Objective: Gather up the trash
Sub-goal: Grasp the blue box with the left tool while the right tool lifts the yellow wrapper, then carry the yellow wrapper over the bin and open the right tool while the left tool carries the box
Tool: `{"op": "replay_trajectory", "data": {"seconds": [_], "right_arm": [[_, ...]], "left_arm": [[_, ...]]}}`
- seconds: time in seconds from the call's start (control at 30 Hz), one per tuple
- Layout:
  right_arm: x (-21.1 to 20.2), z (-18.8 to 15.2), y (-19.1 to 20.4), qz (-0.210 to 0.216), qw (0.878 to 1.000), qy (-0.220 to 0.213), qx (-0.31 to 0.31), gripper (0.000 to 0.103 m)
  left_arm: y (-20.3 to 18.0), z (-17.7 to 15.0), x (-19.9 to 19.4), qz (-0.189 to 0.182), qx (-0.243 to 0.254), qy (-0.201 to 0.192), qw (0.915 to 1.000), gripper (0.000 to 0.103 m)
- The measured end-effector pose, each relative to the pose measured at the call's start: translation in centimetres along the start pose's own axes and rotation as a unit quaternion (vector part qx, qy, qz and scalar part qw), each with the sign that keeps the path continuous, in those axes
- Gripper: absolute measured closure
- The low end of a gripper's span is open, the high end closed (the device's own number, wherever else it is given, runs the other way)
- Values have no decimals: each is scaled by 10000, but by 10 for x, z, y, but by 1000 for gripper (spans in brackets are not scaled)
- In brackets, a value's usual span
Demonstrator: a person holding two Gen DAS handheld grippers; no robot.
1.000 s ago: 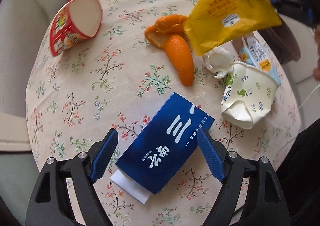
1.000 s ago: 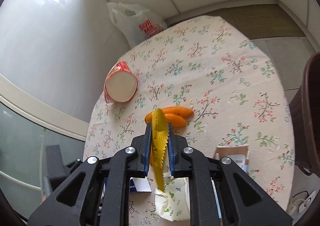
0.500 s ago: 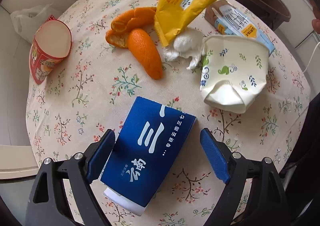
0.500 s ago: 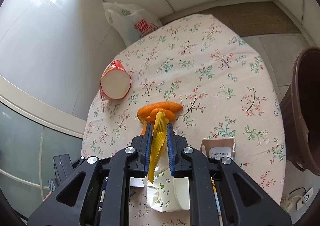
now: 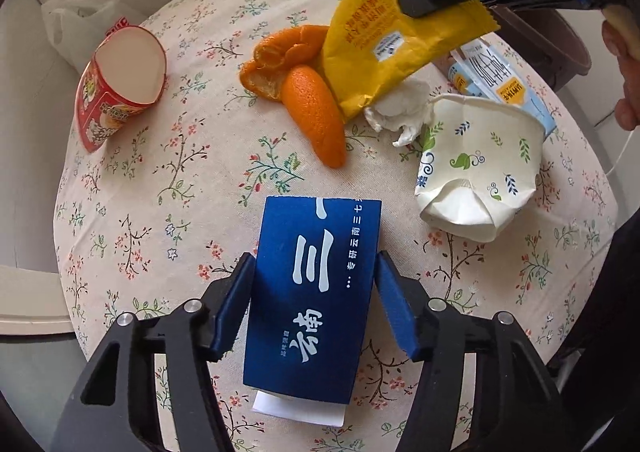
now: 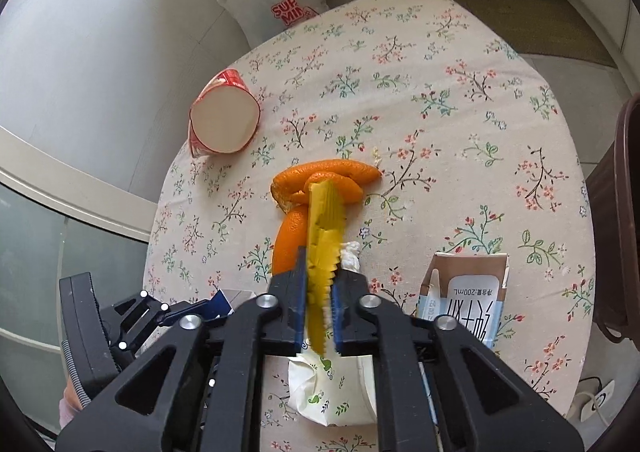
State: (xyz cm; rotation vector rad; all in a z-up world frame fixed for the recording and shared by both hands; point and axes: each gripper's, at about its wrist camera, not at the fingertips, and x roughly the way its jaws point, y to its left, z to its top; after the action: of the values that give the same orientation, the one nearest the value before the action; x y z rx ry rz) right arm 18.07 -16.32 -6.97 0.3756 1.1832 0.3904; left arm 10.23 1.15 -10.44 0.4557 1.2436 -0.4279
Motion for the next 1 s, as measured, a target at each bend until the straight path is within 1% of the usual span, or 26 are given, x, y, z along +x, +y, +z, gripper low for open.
{"op": "replay_trajectory", "data": {"seconds": [0.23, 0.5, 0.7, 0.83, 0.93, 1.0], "right_arm": [[-17, 3, 7, 117, 9995, -269, -68, 98], [-57, 4, 18, 286, 9955, -885, -171, 98], [-81, 1, 23, 336, 9912, -1261, -230, 99], [-94, 0, 20, 304, 9881, -1495, -196, 98], [-105, -1, 17, 299, 9848, -1707, -139, 98], [-110, -2, 14, 308, 9831, -1799, -108, 98]], "left_arm": [[18, -1, -20, 30, -599, -355, 9976, 46], [36, 6, -42, 118, -1213, -872, 9887, 47], [50, 9, -56, 116, -1701, -1225, 9777, 47], [58, 10, -63, 89, -2031, -1415, 9688, 47], [64, 9, -72, 75, -2291, -1626, 9597, 47], [67, 9, -82, 53, -2464, -1834, 9516, 47]]}}
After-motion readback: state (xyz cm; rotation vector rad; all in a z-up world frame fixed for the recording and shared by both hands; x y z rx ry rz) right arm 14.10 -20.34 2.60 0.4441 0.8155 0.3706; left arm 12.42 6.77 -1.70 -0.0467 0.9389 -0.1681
